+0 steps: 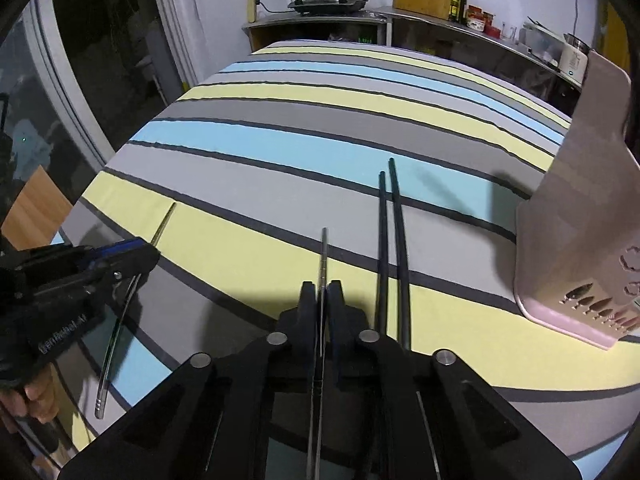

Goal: Organize utensils
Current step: 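Close the right tool on a metal stick while the left tool grasps another, then lift the metal sticks into the pink basket and open both tools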

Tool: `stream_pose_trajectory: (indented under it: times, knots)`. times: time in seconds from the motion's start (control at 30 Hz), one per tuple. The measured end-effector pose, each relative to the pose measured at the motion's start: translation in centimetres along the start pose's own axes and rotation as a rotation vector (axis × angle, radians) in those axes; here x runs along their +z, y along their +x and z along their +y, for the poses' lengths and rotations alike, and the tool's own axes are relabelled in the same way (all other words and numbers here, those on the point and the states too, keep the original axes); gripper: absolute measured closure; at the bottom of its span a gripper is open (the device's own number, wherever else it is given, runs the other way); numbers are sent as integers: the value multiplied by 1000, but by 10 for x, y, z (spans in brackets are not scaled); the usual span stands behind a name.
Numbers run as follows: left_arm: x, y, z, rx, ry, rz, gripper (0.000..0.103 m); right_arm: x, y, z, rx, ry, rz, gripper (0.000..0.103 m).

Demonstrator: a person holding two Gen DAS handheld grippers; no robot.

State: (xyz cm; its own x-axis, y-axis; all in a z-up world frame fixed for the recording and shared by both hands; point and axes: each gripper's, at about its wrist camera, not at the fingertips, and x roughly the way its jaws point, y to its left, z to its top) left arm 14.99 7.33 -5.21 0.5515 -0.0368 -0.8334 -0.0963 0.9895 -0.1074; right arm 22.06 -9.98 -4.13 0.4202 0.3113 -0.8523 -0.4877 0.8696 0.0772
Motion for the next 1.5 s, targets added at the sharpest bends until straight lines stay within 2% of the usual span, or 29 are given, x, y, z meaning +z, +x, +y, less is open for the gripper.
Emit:
stream_pose_trajectory:
  times: [0.1, 0.27, 0.57, 0.97, 1.2, 1.5]
  knots:
    - [4, 0, 6, -48, -21, 17, 97, 0, -5, -5, 45, 26, 4, 98]
    - [3, -11, 4, -100, -23, -1, 98, -2, -29, -5, 70, 30, -52, 98]
    - [13, -56, -10, -165, 20, -90, 98, 4, -70, -7, 84, 53, -144, 98]
    - [29, -112, -23, -245, 51, -199, 98, 0, -137, -21, 61, 91, -276, 98]
    - [33, -123, -36, -292, 65, -215, 98, -7, -159, -30, 43, 126, -325, 98]
    - [33, -127, -61, -338, 107, -190, 98, -25, -178, -47, 21, 186, -352, 98]
